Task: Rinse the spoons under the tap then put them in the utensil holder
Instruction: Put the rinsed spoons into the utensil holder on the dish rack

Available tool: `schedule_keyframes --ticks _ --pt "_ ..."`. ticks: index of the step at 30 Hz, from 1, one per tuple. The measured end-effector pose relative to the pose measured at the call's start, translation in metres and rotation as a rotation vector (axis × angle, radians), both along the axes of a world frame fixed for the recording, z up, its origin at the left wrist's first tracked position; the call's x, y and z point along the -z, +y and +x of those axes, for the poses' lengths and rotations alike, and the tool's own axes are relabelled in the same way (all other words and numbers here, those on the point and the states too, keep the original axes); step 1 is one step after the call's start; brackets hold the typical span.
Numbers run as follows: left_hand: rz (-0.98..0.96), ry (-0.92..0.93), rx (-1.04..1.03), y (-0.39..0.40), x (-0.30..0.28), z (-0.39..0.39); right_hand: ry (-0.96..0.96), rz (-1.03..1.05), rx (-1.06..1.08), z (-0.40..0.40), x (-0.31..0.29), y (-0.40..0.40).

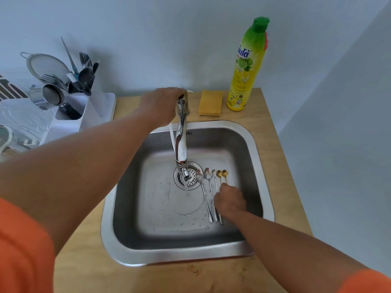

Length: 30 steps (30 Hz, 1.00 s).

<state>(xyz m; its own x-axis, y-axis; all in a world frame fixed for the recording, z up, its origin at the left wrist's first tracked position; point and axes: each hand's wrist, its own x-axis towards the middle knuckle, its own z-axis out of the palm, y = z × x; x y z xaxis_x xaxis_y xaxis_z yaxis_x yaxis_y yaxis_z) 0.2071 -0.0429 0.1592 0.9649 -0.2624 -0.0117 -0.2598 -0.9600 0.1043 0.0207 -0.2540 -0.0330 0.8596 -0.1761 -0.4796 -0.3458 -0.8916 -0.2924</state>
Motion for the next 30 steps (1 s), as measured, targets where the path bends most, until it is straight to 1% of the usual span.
schedule_keyframes --ticks 5,6,7,9,11,12,14,15,17,21,25,30 --pt "0.072 -0.03 0.064 0.004 0.013 -0.012 -0.004 0.034 -0.007 -0.003 -0.003 0.004" --pt "0.028 -0.037 0.053 0.006 0.018 -0.017 -0.004 0.041 -0.007 -0.004 -0.003 0.004" --pt "-0.071 -0.066 0.022 0.007 0.024 -0.025 0.0 0.048 -0.006 -0.004 -0.004 0.004" --pt "-0.361 -0.176 -0.121 0.01 0.044 -0.044 0.016 0.069 -0.01 -0.004 -0.005 0.005" --pt "-0.586 -0.218 -0.359 0.012 0.07 -0.068 0.032 0.098 -0.023 -0.003 -0.006 0.005" --pt "-0.653 -0.193 -0.487 0.013 0.086 -0.081 0.036 0.109 -0.027 -0.003 -0.007 0.005" --pt "-0.711 -0.075 -0.713 0.016 0.118 -0.108 0.034 0.124 -0.029 -0.002 -0.006 0.005" --pt "-0.718 0.001 -0.793 0.017 0.134 -0.123 0.032 0.126 -0.029 -0.002 -0.006 0.006" --pt "-0.728 0.154 -0.871 0.014 0.163 -0.15 0.03 0.124 -0.032 -0.001 -0.005 0.006" --pt "-0.722 0.405 -0.856 -0.012 0.191 -0.177 0.026 0.119 -0.022 0.003 -0.003 0.005" --pt "-0.668 0.521 -0.784 -0.042 0.197 -0.179 0.008 0.112 -0.008 0.008 -0.001 0.002" --pt "-0.541 0.581 -0.678 -0.068 0.2 -0.172 -0.005 0.112 0.016 0.013 0.0 -0.003"
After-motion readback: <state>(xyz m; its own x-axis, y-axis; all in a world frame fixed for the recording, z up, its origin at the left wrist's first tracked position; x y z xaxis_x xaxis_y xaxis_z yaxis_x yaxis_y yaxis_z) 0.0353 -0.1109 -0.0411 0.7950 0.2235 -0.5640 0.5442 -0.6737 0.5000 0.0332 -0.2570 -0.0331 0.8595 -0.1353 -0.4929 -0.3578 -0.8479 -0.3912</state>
